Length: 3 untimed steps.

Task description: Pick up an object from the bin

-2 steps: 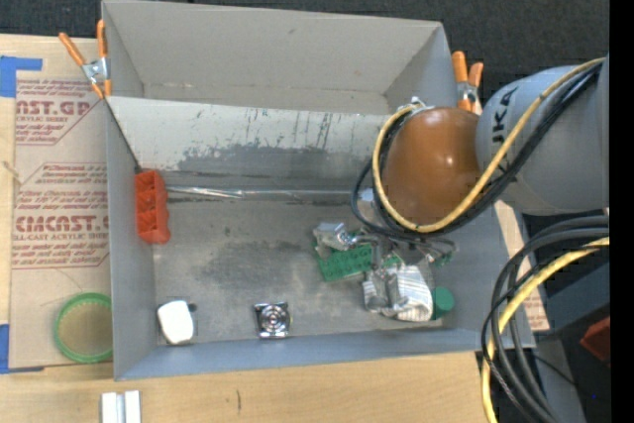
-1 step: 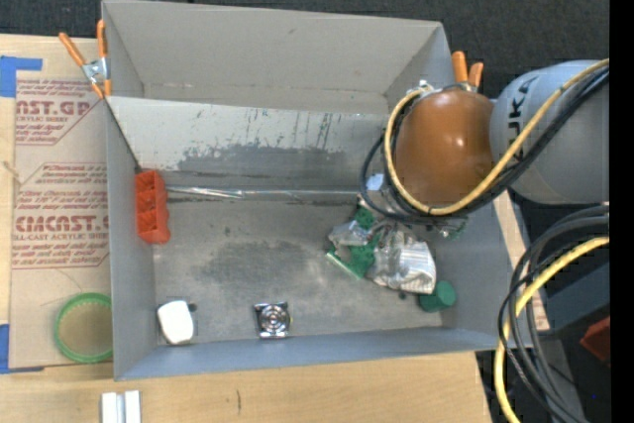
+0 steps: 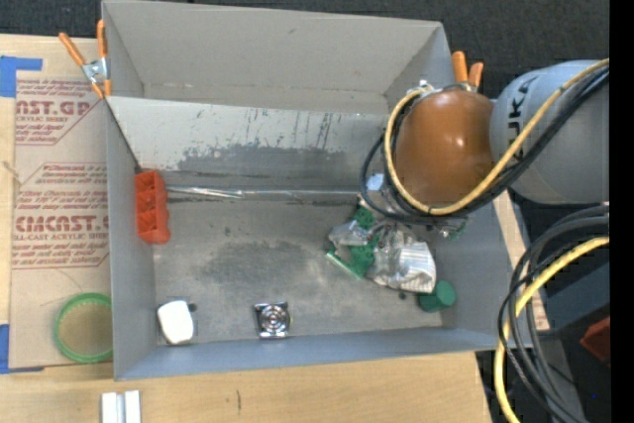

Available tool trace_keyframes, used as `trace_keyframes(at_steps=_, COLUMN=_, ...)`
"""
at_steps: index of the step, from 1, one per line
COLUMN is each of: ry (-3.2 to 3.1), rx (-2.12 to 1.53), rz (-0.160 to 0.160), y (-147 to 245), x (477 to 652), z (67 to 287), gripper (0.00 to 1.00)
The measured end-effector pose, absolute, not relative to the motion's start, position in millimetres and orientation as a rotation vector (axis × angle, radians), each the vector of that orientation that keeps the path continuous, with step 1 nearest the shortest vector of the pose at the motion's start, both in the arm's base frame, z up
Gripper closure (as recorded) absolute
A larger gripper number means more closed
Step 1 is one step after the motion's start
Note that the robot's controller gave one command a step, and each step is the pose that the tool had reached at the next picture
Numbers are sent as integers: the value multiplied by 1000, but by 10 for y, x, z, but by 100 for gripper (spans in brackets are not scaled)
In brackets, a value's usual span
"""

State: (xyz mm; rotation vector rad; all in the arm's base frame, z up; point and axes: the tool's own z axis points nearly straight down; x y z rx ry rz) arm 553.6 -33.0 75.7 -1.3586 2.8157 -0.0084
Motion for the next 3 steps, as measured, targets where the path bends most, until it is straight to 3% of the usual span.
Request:
trace_keyframes(at_steps=1, ry=2892, rx=-1190, rz=2, y=-426, x=5591, z=747, gripper=100)
trace_keyframes(at_steps=2, ry=2551, rx=-1824, rz=-5, y=-650, x=5720, z=984, gripper=100)
trace_keyframes(at_steps=3, ry=2305, rx=-2132, rz=2, y=-703, x=5760, z=1073, gripper=100)
